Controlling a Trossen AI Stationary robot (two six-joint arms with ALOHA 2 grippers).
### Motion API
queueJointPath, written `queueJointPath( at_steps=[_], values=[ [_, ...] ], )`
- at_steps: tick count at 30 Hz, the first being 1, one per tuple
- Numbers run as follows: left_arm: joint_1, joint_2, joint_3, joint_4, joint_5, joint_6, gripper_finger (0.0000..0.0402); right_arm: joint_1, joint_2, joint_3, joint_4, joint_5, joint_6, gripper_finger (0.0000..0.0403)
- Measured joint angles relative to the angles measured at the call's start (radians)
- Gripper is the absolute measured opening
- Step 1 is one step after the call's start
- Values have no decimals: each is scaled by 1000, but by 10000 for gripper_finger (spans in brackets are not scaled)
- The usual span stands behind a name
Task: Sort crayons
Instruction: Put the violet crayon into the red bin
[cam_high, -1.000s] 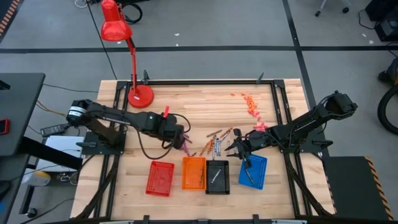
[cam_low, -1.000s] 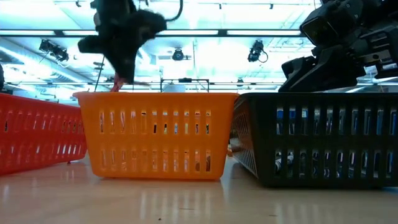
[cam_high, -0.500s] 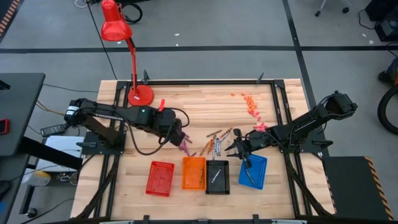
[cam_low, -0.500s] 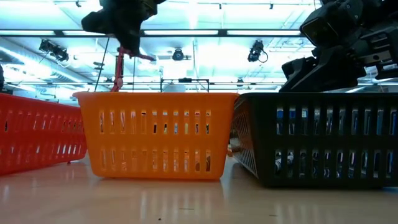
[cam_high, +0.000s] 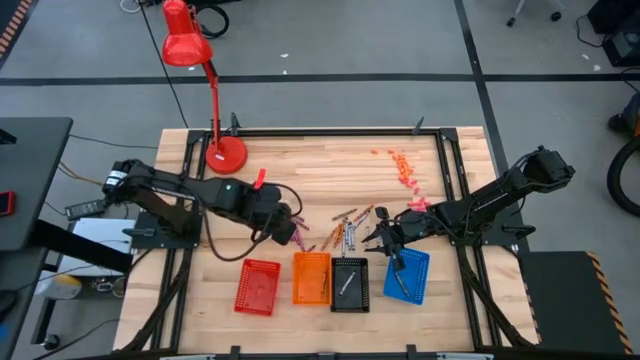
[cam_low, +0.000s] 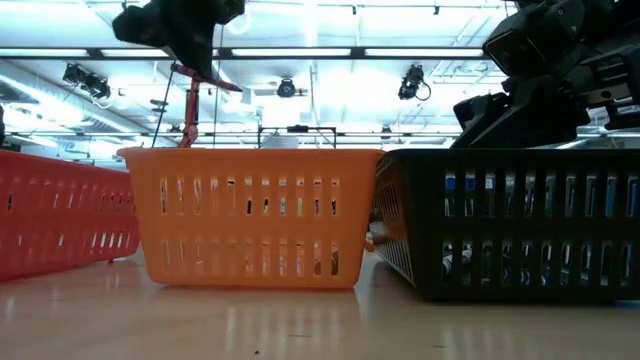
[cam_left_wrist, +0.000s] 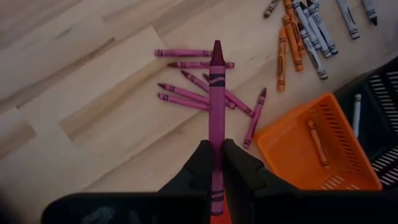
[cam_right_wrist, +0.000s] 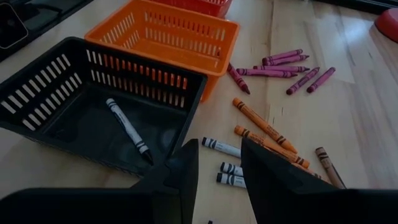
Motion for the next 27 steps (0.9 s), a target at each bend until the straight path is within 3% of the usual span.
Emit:
queueJointPath(
  at_steps=[27],
  values=[
    [-347, 11, 0, 1, -89, -500, 25, 0, 0, 0, 0, -4, 3, 125]
  ],
)
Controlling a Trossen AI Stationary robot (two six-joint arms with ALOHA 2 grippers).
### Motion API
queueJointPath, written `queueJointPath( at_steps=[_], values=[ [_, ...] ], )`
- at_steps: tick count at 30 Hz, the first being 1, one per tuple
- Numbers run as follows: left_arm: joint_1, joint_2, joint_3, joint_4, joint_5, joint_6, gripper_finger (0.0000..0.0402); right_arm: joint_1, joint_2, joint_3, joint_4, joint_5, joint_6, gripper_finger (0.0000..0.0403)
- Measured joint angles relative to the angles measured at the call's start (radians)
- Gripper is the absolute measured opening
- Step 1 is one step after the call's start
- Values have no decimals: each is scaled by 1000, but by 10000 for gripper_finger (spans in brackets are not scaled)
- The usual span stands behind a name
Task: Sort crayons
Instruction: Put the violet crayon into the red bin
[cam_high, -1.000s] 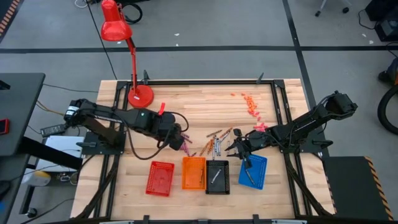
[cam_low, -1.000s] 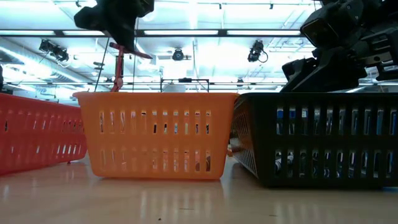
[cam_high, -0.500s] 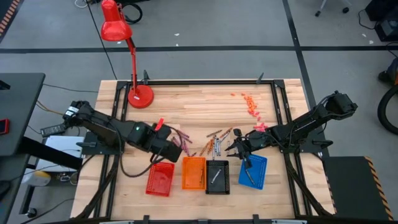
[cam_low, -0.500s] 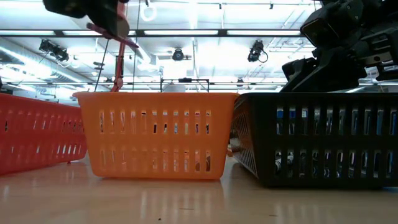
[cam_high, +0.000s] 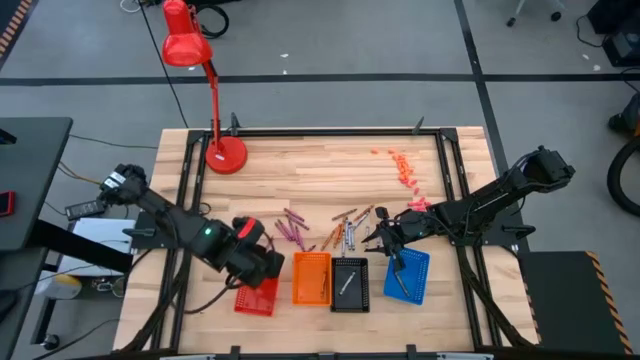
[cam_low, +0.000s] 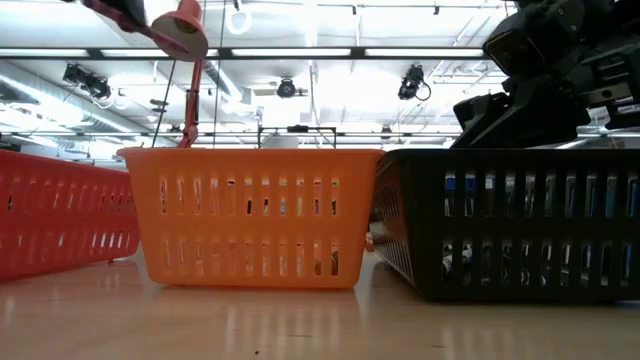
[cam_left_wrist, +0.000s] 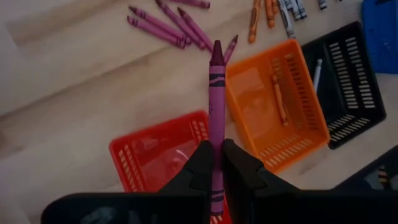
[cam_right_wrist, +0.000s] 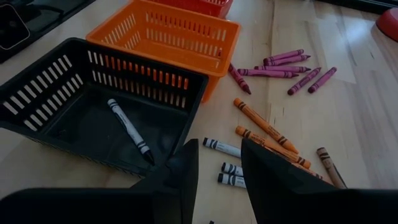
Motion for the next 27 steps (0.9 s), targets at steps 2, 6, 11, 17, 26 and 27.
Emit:
queueJointPath(
  at_steps=[2, 6, 11, 17, 26, 27],
  values=[
    [-24, 10, -1, 1, 1, -33, 25, 0, 0, 0, 0, 0, 0, 125],
    [-65, 35, 0, 17, 4, -86, 25, 0, 0, 0, 2, 0, 0, 125],
    [-103, 68, 0, 26, 4, -151, 25, 0, 0, 0, 8, -3, 0, 125],
    [-136, 116, 0, 30, 13, -217, 25, 0, 0, 0, 8, -4, 0, 125],
    [-170, 181, 0, 26, 30, -282, 25, 0, 0, 0, 8, -4, 4, 125],
    [-170, 187, 0, 25, 30, -286, 25, 0, 0, 0, 8, -4, 4, 125]
  ],
)
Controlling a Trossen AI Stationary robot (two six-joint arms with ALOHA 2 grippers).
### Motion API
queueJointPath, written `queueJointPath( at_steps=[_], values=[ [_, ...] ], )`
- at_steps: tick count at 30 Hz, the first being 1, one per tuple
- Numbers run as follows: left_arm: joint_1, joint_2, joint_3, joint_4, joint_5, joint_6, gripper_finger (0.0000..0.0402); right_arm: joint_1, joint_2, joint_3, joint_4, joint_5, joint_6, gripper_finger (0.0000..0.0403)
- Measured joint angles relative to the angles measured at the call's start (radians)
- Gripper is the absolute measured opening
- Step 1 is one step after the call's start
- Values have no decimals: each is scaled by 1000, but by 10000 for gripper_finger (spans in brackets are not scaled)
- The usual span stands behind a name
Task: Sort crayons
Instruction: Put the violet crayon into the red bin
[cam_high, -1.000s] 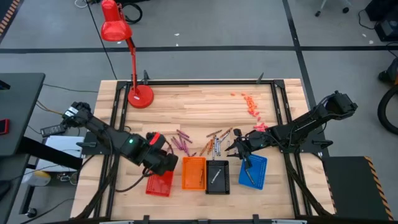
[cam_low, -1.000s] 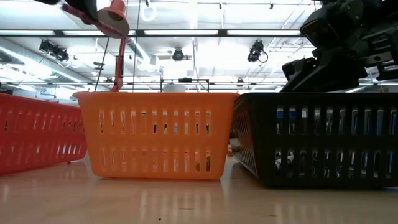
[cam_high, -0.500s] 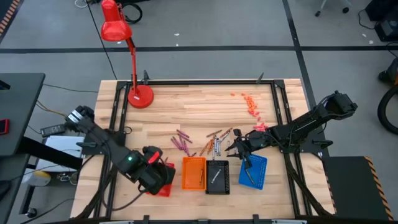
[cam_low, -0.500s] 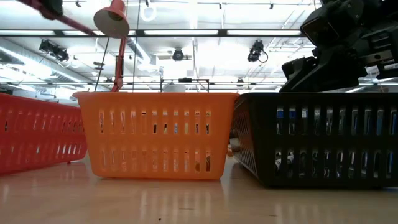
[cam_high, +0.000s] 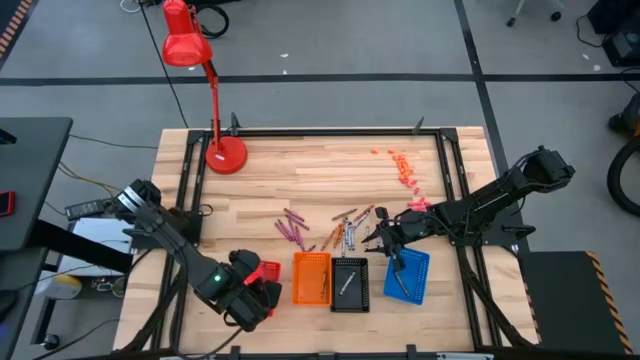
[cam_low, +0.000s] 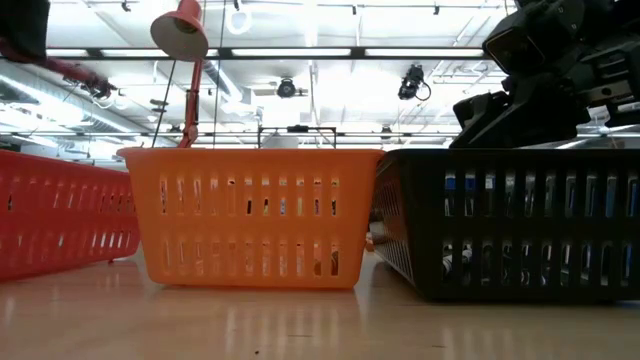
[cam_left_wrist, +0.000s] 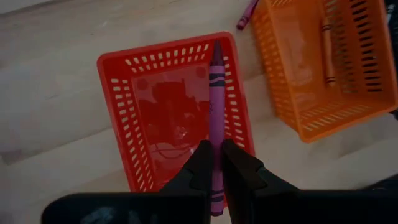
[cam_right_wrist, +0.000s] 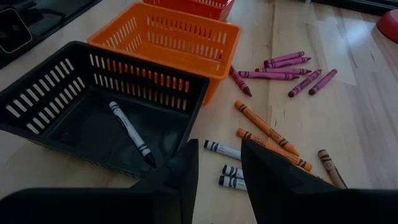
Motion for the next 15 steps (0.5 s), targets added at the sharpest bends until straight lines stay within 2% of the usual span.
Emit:
queueJointPath(
  at_steps=[15],
  values=[
    [0, 114, 0, -16, 44, -3, 25, 2, 0, 0, 0, 0, 1, 125]
  ],
)
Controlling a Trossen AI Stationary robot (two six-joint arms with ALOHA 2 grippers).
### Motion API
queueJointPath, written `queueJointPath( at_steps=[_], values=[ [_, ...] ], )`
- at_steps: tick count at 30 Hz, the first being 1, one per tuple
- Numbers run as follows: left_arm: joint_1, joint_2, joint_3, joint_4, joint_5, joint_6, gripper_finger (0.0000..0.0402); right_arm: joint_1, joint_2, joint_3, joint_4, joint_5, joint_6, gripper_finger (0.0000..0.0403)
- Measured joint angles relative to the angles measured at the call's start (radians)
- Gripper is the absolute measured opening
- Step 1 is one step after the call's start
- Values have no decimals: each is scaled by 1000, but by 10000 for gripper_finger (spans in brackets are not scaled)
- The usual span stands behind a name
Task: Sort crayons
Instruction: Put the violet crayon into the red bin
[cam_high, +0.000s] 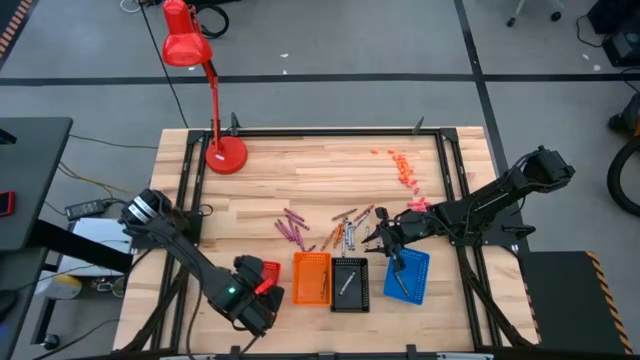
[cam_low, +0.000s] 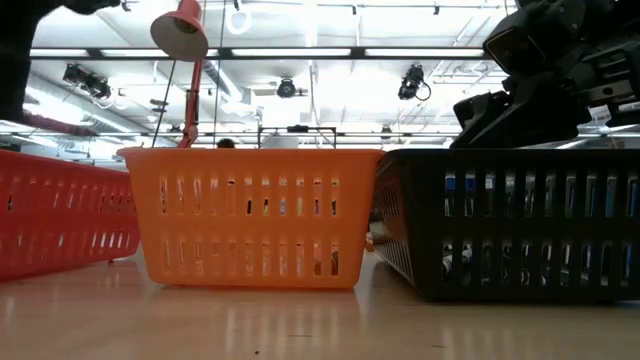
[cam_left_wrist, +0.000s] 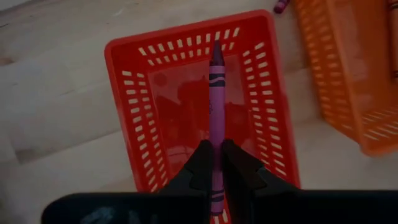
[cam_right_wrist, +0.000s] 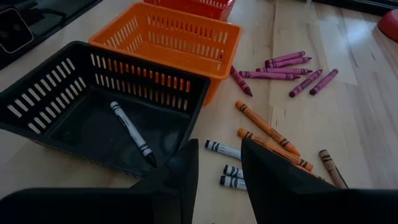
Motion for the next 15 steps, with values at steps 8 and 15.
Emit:
queueJointPath(
  at_steps=[8, 15],
  values=[
    [0, 70, 0, -1, 49, 1, 25, 0, 0, 0, 1, 0, 1, 125],
    [0, 112, 0, 3, 84, -1, 25, 0, 0, 0, 1, 0, 5, 125]
  ],
)
